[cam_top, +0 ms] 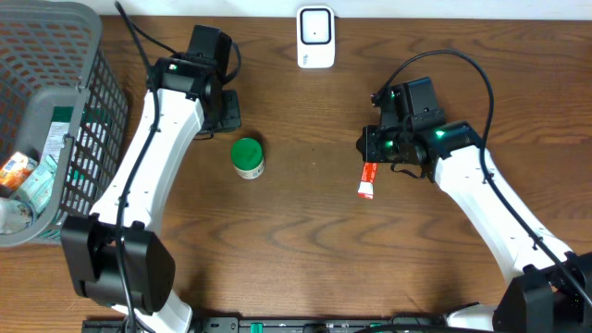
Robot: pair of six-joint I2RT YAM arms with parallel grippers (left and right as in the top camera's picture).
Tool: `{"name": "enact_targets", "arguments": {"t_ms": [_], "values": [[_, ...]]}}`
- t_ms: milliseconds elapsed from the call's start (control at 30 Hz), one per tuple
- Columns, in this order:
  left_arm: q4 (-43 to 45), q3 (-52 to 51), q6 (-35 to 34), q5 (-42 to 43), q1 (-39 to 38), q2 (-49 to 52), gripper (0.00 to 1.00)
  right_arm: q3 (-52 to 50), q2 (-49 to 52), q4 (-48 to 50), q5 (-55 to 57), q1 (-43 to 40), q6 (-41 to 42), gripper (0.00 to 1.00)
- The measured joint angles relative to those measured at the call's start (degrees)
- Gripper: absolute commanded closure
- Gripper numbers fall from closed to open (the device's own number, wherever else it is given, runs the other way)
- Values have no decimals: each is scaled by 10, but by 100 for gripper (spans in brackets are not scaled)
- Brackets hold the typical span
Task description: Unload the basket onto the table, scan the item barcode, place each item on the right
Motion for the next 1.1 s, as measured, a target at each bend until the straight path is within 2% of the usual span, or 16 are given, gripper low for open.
{"name": "enact_targets", "arguments": {"t_ms": [200, 400, 500, 833, 1100], "values": [[10, -2, -2, -43, 0, 41, 70, 0, 19, -6, -21, 34, 0, 87], [5, -7, -6, -47, 0, 91, 71, 0, 65, -7, -14, 61, 0, 89], [1, -7, -7, -20, 0, 116, 75, 0, 84, -7, -8, 63, 0, 90], [-5, -10, 9, 114, 0, 132, 75, 0, 94, -19, 15, 53, 0, 91], [-10, -11, 18, 163, -25, 132, 75, 0, 94, -47, 15, 36, -1, 82]]}}
